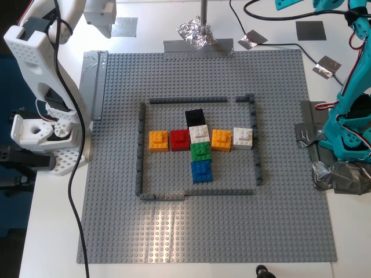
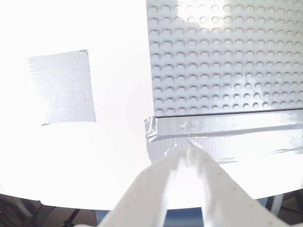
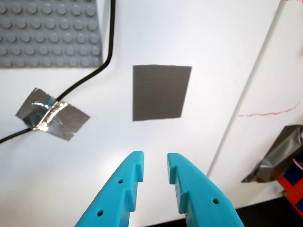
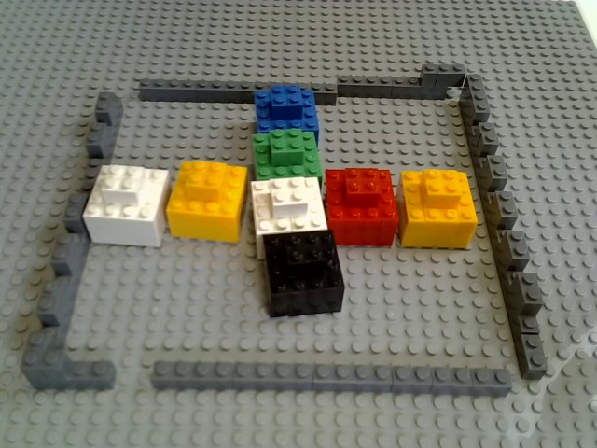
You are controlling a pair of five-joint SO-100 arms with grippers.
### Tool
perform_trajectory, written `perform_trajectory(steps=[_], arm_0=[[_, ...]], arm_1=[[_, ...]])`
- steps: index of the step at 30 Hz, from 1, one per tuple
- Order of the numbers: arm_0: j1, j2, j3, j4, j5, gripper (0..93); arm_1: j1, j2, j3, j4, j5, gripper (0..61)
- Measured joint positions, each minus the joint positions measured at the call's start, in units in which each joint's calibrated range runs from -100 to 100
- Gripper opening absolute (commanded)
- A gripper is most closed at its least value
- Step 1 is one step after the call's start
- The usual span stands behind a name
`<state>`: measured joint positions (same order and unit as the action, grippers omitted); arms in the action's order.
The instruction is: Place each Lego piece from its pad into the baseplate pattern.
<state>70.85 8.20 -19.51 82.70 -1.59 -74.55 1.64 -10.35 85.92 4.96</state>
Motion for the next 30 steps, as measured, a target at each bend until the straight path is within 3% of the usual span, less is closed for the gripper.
perform_trajectory(steps=[21, 30], arm_0=[[0.0, 0.0, 0.0, 0.0, 0.0, 5.8], [0.0, 0.0, 0.0, 0.0, 0.0, 5.8]], arm_1=[[-0.3, 0.0, 0.0, 0.4, 0.0, 0.2], [-2.8, 0.1, -1.2, -1.7, -3.1, 0.2]])
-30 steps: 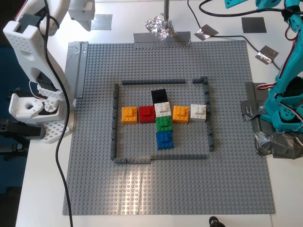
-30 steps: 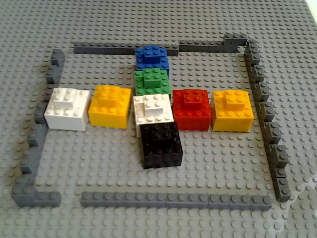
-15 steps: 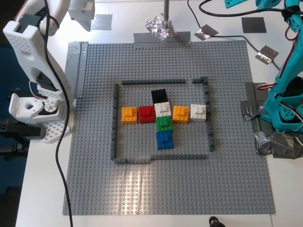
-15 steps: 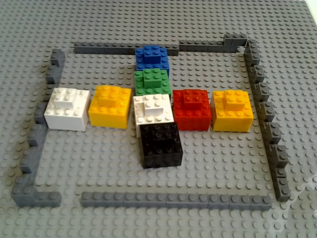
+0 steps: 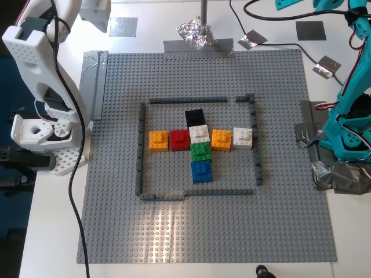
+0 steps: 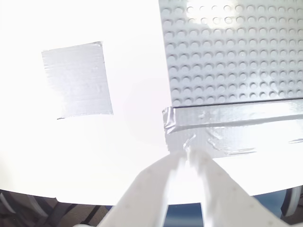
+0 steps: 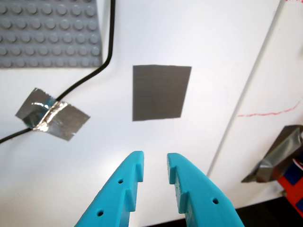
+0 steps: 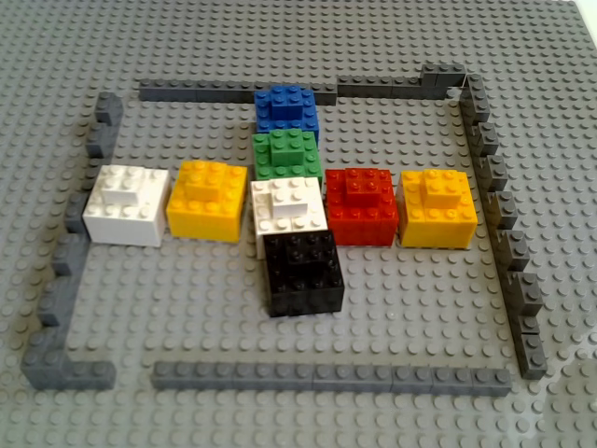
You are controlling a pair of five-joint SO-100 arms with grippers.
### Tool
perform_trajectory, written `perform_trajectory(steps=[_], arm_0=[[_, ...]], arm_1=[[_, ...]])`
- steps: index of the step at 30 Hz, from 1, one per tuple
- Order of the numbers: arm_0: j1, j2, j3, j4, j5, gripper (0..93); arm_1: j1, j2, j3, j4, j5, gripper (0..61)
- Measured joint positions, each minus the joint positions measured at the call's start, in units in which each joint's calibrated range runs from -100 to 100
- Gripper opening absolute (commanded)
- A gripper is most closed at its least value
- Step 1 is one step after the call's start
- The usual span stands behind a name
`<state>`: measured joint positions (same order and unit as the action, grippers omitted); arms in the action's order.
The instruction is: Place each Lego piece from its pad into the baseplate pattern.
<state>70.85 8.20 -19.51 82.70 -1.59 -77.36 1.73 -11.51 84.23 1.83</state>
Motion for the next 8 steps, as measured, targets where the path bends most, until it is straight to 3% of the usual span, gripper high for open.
perform_trajectory(steps=[8], arm_0=[[0.0, 0.0, 0.0, 0.0, 0.0, 5.7]], arm_1=[[-1.9, 0.0, -0.4, -1.0, -2.3, 0.2]])
